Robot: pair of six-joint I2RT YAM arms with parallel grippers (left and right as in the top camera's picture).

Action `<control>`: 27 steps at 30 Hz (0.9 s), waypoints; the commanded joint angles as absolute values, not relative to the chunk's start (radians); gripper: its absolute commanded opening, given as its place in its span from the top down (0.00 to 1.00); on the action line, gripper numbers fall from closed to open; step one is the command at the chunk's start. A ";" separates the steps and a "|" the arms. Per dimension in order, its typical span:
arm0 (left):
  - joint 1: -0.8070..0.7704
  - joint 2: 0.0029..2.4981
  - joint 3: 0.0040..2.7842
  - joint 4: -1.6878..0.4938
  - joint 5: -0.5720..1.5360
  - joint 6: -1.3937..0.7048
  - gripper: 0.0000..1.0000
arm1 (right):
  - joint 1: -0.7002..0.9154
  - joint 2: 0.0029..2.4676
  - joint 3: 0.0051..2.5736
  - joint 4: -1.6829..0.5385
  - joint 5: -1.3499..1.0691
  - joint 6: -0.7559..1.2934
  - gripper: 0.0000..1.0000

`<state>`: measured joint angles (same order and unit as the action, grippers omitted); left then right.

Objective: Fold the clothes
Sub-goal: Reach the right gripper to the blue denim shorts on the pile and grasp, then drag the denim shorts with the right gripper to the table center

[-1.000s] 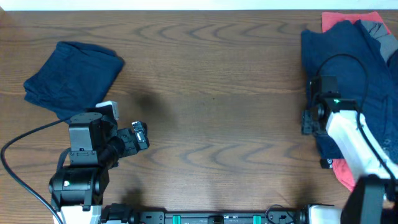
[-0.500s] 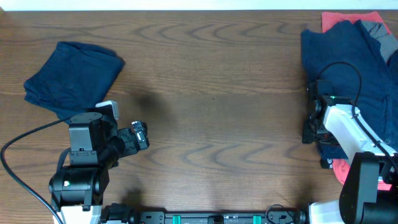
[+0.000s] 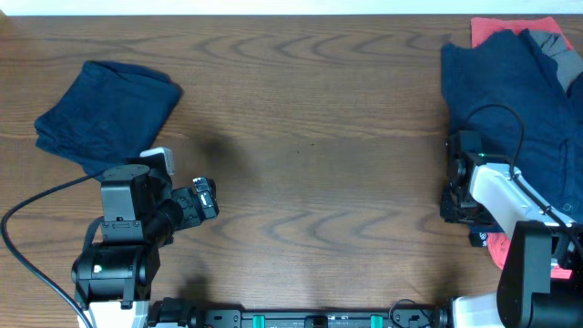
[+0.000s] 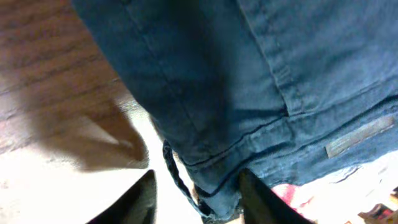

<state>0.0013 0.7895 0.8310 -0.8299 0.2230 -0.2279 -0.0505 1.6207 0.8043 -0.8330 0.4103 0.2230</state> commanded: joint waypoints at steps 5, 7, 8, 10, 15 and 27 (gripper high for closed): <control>-0.002 0.789 0.851 -0.829 0.228 -0.208 0.02 | -0.067 1.623 0.791 -0.822 0.414 0.235 0.99; -0.002 0.789 0.851 -0.829 0.228 -0.208 0.02 | -0.067 1.622 0.791 -0.823 0.412 0.250 0.99; -0.002 0.789 0.851 -0.829 0.228 -0.207 0.02 | -0.067 1.622 0.792 -0.825 0.405 0.255 0.99; -0.002 0.789 0.851 -0.829 0.228 -0.208 0.02 | -0.067 1.621 0.799 -0.833 0.373 0.254 0.99; -0.002 0.789 0.851 -0.829 0.228 -0.208 0.02 | -0.067 1.583 0.914 -0.935 0.294 0.253 0.99; -0.002 0.789 0.851 -0.829 0.228 -0.208 0.02 | 0.004 1.459 1.288 -1.203 -0.058 0.154 0.99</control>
<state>0.0013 0.7895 0.8310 -0.8299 0.2260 -0.2279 -0.0486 1.4628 1.2724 -1.1629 0.0837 0.1852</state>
